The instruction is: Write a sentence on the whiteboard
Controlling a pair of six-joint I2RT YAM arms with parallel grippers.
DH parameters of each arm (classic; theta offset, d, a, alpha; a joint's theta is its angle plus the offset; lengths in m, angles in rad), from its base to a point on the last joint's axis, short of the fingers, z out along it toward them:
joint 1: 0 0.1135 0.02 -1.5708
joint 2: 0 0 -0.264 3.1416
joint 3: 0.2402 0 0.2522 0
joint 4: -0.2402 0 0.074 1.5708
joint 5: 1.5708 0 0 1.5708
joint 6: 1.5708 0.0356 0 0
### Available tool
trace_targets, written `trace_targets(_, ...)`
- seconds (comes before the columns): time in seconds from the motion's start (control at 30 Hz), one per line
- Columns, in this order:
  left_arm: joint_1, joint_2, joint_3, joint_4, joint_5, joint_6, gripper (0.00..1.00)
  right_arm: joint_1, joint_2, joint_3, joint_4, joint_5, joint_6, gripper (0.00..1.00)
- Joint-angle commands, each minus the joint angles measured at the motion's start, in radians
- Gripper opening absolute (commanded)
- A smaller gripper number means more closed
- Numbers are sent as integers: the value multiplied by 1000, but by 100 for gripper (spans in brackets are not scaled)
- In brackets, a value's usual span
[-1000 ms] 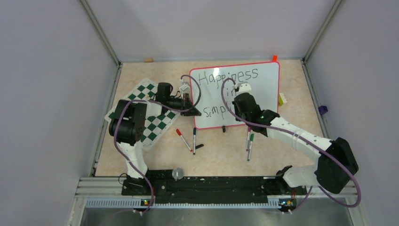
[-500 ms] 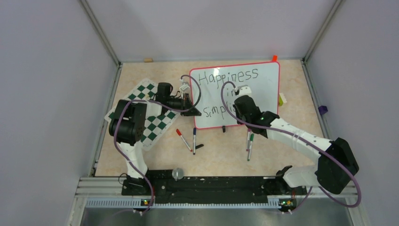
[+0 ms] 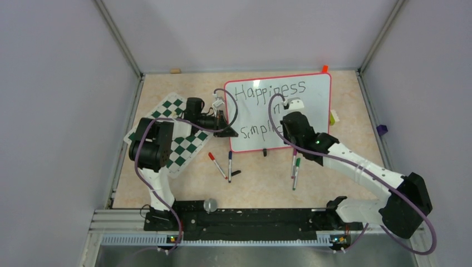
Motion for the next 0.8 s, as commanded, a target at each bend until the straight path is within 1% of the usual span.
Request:
trace_targets(0.0, -19, 36, -32, -110, -42, 112, 0, -15, -40, 53, 23, 0, 5, 0)
trace_targets(0.43, -19, 37, -32, -110, -39, 112, 0, -25, 19, 67, 113, 40, -10, 0)
trace_targets(0.67, -19, 38, -31, -110, -36, 110, 0, -36, 59, 81, 129, 72, -22, 0)
trace_targets(0.77, -19, 41, -31, -110, -36, 110, 0, -38, 99, 98, 110, 74, -17, 0)
